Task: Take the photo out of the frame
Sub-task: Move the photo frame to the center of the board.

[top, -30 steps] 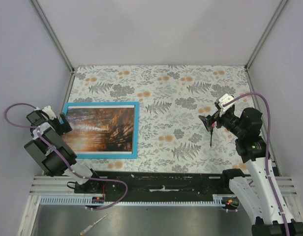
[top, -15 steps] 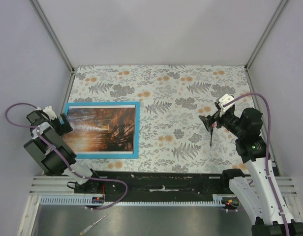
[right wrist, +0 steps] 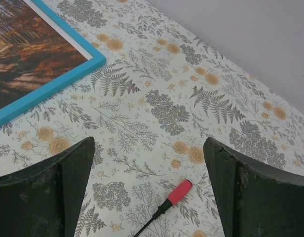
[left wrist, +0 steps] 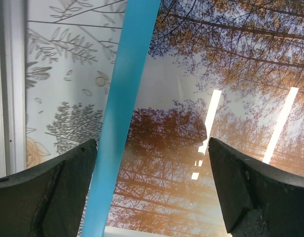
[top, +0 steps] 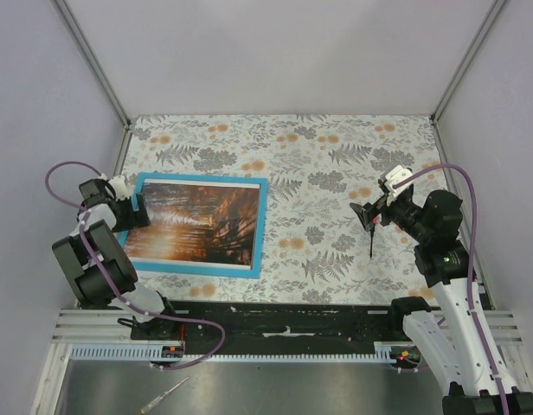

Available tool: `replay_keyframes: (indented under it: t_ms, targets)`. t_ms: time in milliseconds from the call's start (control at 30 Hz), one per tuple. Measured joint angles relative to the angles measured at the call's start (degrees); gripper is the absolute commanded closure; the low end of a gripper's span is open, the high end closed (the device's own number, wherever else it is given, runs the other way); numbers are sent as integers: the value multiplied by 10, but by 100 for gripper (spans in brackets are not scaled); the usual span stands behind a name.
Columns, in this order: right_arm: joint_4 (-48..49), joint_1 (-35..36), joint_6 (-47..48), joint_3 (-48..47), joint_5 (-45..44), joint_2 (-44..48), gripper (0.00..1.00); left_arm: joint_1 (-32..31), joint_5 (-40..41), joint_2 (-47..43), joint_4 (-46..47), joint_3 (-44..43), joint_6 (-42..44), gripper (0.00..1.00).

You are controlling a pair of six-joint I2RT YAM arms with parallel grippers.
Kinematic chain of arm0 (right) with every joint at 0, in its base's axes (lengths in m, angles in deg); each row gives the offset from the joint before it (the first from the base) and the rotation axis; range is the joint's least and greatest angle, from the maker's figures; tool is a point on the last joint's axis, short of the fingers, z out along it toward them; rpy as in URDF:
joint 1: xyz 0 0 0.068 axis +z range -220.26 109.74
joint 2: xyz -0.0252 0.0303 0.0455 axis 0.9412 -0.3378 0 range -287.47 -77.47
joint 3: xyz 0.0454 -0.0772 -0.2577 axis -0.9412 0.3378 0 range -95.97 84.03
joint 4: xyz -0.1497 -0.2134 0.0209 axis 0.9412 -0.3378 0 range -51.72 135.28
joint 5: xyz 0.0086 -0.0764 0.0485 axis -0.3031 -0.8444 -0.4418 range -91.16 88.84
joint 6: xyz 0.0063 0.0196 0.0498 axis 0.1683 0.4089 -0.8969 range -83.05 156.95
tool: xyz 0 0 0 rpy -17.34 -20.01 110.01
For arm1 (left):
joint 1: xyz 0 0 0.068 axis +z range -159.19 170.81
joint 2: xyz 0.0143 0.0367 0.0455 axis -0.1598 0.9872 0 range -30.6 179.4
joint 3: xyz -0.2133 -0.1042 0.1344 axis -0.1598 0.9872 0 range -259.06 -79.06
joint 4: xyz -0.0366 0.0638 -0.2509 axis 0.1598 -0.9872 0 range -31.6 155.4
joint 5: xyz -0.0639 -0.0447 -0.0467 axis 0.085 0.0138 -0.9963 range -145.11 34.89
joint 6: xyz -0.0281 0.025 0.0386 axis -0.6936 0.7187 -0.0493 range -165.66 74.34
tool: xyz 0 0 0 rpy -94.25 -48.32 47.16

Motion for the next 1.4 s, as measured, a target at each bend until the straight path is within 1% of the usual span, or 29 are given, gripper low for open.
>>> replay_keyframes:
  t_ms: [333, 700, 967, 1167, 1300, 1400]
  targets:
    - [0, -1, 0, 0, 0, 0, 2, -79, 44, -3, -21, -2, -2, 0]
    - [0, -1, 0, 0, 0, -7, 2, -186, 66, 2, -31, -24, -14, 0]
    - [0, -1, 0, 0, 0, -14, 2, -244, 64, 45, -65, -86, -14, 0]
    - [0, -5, 0, 0, 0, -18, 2, -302, 58, 82, -86, -139, -20, 0]
    - [-2, -9, 3, 0, 0, -18, 2, -319, 50, 82, -95, -153, -27, 0]
    - [-2, -10, 5, 0, 0, -18, 2, -312, 63, 62, -98, -156, -35, 0]
